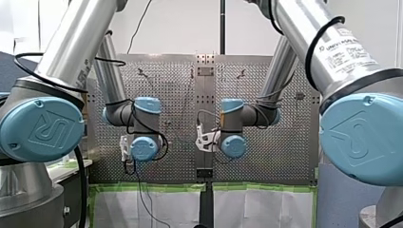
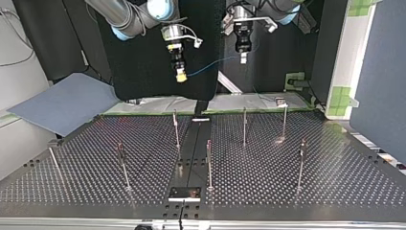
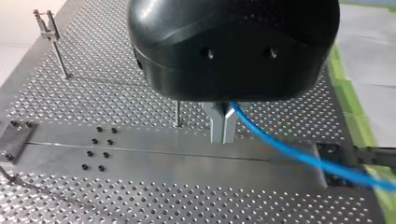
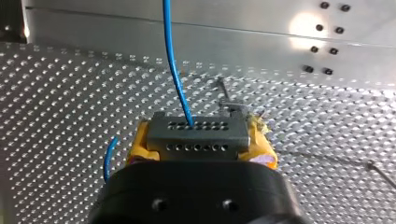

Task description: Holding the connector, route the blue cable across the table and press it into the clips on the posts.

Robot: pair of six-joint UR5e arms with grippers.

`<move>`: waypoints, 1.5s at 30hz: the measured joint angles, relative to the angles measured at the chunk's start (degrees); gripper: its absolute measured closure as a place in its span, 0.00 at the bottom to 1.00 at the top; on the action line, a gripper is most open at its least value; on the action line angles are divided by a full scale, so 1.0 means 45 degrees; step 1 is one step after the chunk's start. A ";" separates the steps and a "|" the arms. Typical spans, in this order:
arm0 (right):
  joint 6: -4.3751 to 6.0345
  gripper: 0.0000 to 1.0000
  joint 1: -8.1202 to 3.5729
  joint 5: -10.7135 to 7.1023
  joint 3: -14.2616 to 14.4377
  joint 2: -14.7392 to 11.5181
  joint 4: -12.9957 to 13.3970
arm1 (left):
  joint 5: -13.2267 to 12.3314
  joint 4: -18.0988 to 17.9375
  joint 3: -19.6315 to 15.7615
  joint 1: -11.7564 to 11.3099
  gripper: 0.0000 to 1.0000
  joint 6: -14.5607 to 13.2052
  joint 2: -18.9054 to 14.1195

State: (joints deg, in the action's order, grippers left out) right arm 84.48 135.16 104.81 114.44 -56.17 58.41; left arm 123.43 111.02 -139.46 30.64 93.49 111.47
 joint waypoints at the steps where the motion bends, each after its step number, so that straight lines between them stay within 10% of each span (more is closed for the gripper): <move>1: 0.0000 1.00 -0.0014 -0.0003 -0.0087 0.0089 -0.0087 | 0.0000 0.0102 -0.0095 -0.0002 1.00 0.0001 -0.0098; 15: 0.0000 1.00 -0.0045 -0.0008 -0.0632 0.1551 -0.1638 | 0.0002 0.1063 -0.0756 -0.0009 1.00 0.0005 -0.1699; 25: 0.0007 1.00 0.0018 -0.0165 -0.0794 0.1501 -0.2712 | -0.0407 0.0780 -0.0355 -0.0399 1.00 -0.0060 -0.2053; 32: 0.0429 1.00 0.0246 -0.0825 -0.1421 0.0845 -0.3388 | -0.1020 0.1276 0.0396 -0.0723 1.00 -0.0150 -0.1328; 45: 0.1438 1.00 0.0386 -0.2200 -0.2741 -0.0531 -0.4593 | -0.0133 0.2675 0.1464 -0.1096 1.00 -0.0329 -0.1111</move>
State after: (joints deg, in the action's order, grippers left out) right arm 90.95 136.90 94.91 102.11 -58.57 37.74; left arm 122.83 123.05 -132.87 25.71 92.01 106.47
